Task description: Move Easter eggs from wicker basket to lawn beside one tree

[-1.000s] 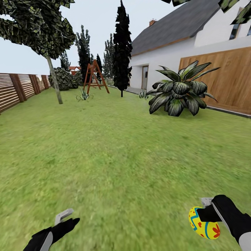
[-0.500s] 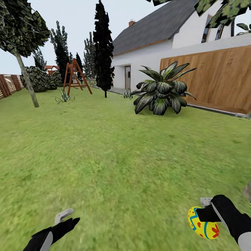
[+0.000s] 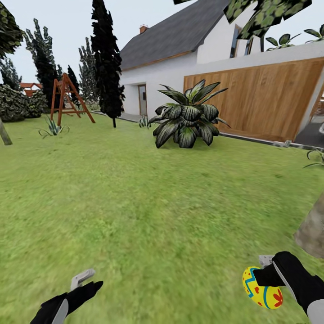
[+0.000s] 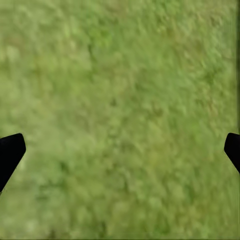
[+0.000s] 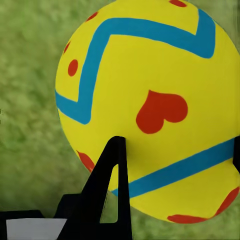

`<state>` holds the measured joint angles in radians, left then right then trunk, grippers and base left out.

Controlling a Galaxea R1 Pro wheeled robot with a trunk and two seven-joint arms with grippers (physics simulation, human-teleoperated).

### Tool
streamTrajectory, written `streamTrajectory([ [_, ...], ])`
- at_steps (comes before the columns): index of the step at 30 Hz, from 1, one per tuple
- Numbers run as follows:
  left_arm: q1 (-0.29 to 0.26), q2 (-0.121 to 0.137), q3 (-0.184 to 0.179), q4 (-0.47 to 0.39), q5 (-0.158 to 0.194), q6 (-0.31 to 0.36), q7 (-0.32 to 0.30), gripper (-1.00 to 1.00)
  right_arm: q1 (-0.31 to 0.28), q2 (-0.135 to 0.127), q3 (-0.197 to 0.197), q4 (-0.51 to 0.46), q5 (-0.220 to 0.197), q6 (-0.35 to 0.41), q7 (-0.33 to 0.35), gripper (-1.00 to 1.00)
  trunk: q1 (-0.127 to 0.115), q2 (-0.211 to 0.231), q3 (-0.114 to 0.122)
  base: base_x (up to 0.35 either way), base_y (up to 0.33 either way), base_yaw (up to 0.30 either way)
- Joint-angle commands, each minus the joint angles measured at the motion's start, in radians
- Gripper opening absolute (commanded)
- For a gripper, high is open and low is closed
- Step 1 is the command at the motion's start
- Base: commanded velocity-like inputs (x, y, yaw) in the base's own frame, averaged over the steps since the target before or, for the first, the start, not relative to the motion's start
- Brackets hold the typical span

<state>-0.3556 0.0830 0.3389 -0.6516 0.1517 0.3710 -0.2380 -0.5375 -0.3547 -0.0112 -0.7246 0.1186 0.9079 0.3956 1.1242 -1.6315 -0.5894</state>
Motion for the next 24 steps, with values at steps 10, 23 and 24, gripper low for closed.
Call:
streamTrajectory([
  [10, 0.000, 0.000, 0.002, -0.002, 0.009, 0.008, -0.003, 1.00, -0.001, 0.000, 0.001, -0.001, 0.010, 0.003, 0.008, -1.00, 0.001, 0.000, -0.001, 0.316, 0.205, -0.299],
  [23, 0.000, 0.000, 0.002, -0.002, 0.009, 0.006, -0.003, 1.00, -0.001, -0.001, 0.000, -0.003, 0.010, 0.003, 0.009, -1.00, 0.001, 0.000, -0.001, 0.314, 0.211, -0.299],
  [24, 0.000, 0.000, 0.002, -0.002, 0.009, 0.006, -0.003, 1.00, -0.001, -0.001, 0.000, -0.003, 0.010, 0.003, 0.009, -1.00, 0.001, 0.000, -0.001, 0.312, 0.215, -0.299],
])
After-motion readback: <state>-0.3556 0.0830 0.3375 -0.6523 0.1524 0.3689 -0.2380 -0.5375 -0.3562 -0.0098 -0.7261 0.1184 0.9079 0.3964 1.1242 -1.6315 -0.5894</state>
